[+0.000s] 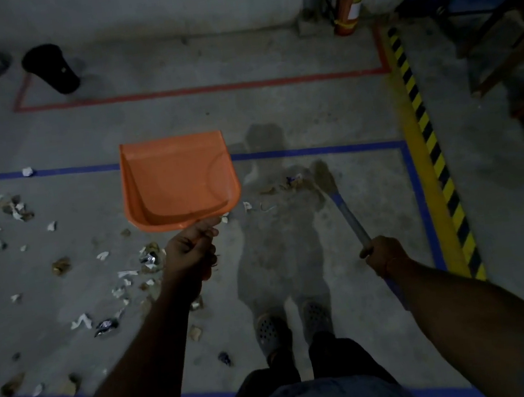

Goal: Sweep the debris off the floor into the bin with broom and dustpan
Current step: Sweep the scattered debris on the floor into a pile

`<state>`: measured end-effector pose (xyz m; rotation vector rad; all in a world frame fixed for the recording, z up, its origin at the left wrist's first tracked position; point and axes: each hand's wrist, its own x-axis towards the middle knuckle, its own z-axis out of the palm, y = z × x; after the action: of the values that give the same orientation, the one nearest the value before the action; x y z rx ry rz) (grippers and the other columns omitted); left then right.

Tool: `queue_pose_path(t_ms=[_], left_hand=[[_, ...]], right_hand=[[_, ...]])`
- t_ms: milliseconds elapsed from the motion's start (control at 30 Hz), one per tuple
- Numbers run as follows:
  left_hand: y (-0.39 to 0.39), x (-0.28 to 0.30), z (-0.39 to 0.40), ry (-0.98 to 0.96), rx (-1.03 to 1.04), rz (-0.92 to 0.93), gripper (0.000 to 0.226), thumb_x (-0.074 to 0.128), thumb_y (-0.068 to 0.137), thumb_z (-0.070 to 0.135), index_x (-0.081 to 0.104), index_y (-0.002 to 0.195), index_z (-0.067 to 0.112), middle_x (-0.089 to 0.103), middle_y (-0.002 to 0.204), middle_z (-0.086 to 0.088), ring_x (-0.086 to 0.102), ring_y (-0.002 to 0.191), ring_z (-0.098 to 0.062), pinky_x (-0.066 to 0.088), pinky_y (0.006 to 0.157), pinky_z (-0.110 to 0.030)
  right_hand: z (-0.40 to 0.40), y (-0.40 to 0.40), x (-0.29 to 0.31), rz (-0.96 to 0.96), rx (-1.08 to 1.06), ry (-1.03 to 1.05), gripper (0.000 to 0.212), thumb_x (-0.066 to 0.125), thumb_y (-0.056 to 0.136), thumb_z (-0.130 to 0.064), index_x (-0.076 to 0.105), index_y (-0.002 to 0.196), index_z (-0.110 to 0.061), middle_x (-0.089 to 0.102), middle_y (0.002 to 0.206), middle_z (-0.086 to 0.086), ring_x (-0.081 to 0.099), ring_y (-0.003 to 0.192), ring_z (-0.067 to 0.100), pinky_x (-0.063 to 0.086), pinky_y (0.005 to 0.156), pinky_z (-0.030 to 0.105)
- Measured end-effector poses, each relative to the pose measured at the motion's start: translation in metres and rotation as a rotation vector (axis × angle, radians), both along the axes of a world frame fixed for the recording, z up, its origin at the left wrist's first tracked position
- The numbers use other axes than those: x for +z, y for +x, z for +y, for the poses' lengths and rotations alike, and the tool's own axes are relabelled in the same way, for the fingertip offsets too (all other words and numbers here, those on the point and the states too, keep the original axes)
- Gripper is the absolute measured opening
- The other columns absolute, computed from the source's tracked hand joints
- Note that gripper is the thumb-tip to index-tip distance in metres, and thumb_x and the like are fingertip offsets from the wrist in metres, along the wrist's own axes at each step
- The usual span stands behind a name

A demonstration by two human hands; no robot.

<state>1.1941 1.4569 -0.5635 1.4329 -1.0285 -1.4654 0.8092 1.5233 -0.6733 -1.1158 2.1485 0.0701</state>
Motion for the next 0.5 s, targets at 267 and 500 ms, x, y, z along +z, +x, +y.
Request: queue_pose_path(t_ms=[267,500], left_hand=[[-0.022,0.000,0.001,0.040,0.092,0.001,0.019,0.052,0.101,0.007,0.071,0.098,0.009,0.038,0.052,-0.002,0.032,0.039,-0.010,0.024,0.042,-0.013],[-0.023,0.001,0.009,0.076,0.209,-0.028,0.027,0.043,0.102,-0.004,0.069,0.103,0.003,0.039,0.047,0.005,0.029,0.037,-0.008,0.027,0.039,-0.014]], right_hand=[[-0.043,0.019,-0.015,-0.014,0.334,0.191,0.036,0.059,0.093,-0.026,0.065,0.123,-0.007,0.065,0.123,0.015,0.063,0.110,0.032,0.051,0.096,0.038],[-0.072,0.076,-0.017,-0.204,0.505,0.124,0.027,0.062,0.085,-0.018,0.073,0.110,-0.016,0.069,0.113,0.012,0.065,0.104,0.032,0.053,0.091,0.036]])
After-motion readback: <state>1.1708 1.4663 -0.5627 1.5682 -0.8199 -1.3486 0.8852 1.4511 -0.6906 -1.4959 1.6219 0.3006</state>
